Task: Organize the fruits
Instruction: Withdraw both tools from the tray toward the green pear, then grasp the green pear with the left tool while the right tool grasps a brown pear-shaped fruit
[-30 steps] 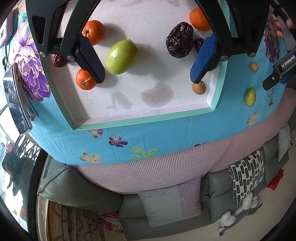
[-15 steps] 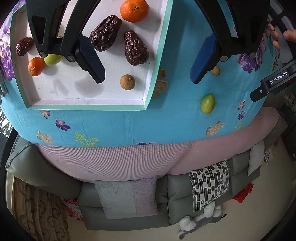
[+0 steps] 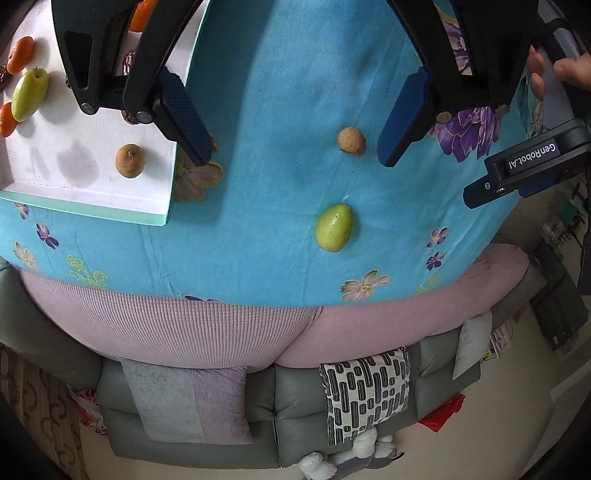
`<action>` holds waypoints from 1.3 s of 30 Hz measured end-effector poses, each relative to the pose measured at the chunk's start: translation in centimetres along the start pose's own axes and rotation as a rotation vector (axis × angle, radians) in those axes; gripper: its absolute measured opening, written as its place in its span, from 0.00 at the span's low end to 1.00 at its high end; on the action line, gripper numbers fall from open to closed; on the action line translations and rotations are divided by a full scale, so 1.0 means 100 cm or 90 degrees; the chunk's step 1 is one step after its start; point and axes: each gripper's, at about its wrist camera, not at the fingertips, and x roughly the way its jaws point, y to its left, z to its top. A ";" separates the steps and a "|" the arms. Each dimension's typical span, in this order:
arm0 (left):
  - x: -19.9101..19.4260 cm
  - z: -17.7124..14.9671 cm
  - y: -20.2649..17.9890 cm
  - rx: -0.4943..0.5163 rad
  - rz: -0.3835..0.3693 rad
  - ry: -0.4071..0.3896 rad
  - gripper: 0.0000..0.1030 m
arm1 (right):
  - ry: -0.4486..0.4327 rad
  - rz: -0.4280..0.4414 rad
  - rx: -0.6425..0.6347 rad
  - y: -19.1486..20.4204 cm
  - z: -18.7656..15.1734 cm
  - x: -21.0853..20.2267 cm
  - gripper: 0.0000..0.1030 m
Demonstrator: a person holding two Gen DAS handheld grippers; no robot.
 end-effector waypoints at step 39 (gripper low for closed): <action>0.020 0.000 -0.024 0.006 -0.031 0.036 1.00 | 0.045 0.071 0.000 0.013 -0.007 0.031 0.24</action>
